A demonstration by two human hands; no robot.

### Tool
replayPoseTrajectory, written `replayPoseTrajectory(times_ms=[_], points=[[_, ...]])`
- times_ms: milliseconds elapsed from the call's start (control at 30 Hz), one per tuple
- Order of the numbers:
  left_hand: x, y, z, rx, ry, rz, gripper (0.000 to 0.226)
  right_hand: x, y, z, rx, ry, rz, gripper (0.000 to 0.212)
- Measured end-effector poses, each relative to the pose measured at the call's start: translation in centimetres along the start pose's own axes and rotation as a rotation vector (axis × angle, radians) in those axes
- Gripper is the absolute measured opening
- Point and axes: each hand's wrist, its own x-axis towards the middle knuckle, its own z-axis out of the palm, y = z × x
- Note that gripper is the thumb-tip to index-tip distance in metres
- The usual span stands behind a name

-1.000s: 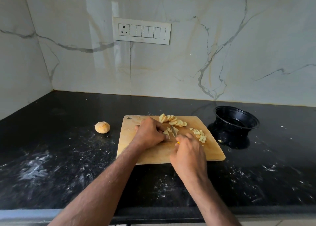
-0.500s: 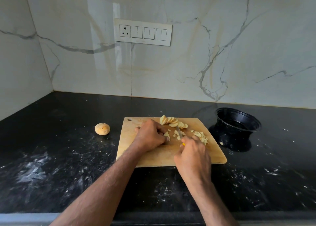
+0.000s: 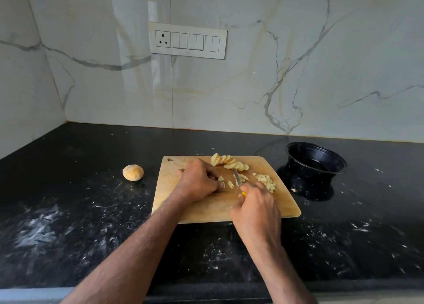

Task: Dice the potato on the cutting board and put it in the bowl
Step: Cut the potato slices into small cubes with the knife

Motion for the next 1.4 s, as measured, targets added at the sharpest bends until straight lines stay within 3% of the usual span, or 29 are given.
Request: replayPoseTrajectory(times_ms=[600,767,833,967,1233,1400], points=[[-0.4,0.0,-0.6,-0.02,-0.011,0.052,0.023,-1.1,0.3,-0.1,0.088,-0.056,-0.042,0.029],[-0.5,-0.1,-0.5,-0.068,0.027,0.163,0.016,-1.1,0.6,0.0,0.093,-0.038,-0.021,0.027],[-0.5,0.0,-0.2,-0.013,0.014,0.204,0.01,-1.1,0.6,0.0,0.102,-0.037,-0.017,0.027],[-0.6,0.3,0.3,0.191,0.05,0.195,0.022,-1.0,0.6,0.0,0.129,-0.026,-0.007,0.026],[-0.9,1.0,0.9,0.24,0.055,0.22,0.008,-1.1,0.5,0.1,0.144,-0.007,-0.011,0.024],[-1.2,1.1,0.6,0.233,0.018,0.261,0.018,-1.1,0.7,0.1,0.152,-0.01,-0.007,0.025]])
